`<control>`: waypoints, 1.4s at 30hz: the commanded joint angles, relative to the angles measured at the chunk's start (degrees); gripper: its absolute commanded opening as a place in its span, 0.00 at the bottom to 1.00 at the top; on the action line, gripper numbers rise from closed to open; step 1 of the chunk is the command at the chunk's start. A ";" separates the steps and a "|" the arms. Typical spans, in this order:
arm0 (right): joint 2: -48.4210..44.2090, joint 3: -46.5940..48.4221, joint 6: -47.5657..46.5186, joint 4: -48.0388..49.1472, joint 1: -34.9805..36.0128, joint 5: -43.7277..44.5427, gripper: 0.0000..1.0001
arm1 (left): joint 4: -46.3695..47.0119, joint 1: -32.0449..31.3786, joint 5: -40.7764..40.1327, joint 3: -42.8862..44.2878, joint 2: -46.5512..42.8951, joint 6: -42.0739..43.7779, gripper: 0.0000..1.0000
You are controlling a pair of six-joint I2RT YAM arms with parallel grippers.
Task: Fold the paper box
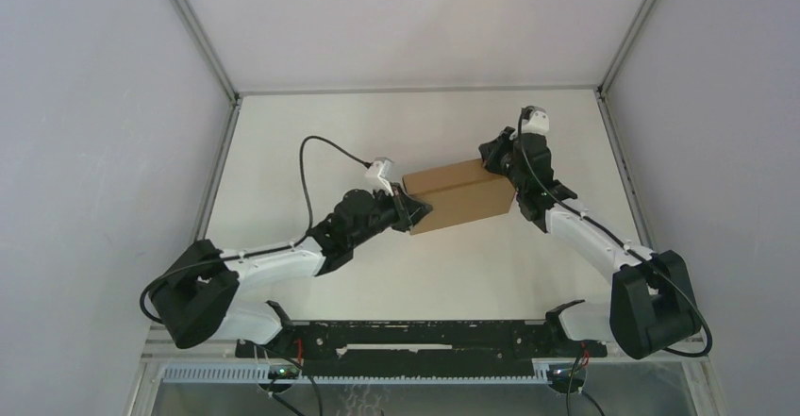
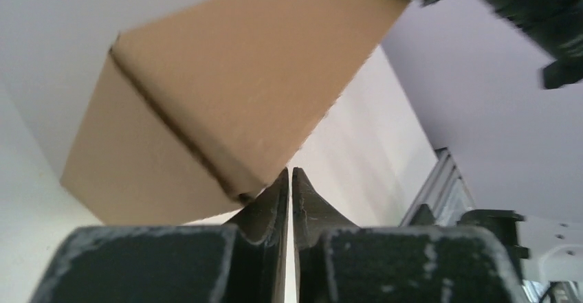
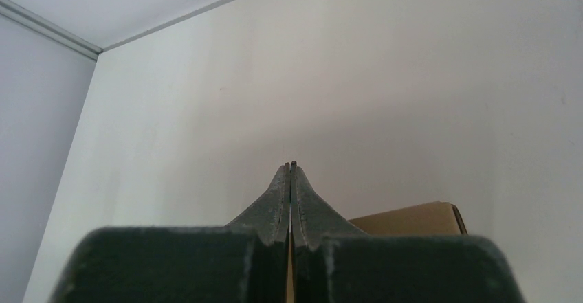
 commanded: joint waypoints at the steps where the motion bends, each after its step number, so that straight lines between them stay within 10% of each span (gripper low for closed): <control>1: 1.25 -2.21 0.17 -6.01 0.31 -1.63 0.02 | -3.91 0.29 -3.25 -0.25 2.76 -0.06 0.08; 19: -5.36 2.34 -3.27 -10.17 -3.62 -4.31 0.04 | -21.40 0.41 1.42 8.99 -16.80 3.31 0.13; 42: -3.66 0.61 -3.12 -11.49 -2.86 -5.19 0.03 | 4.28 0.70 0.66 0.23 6.51 -0.73 0.12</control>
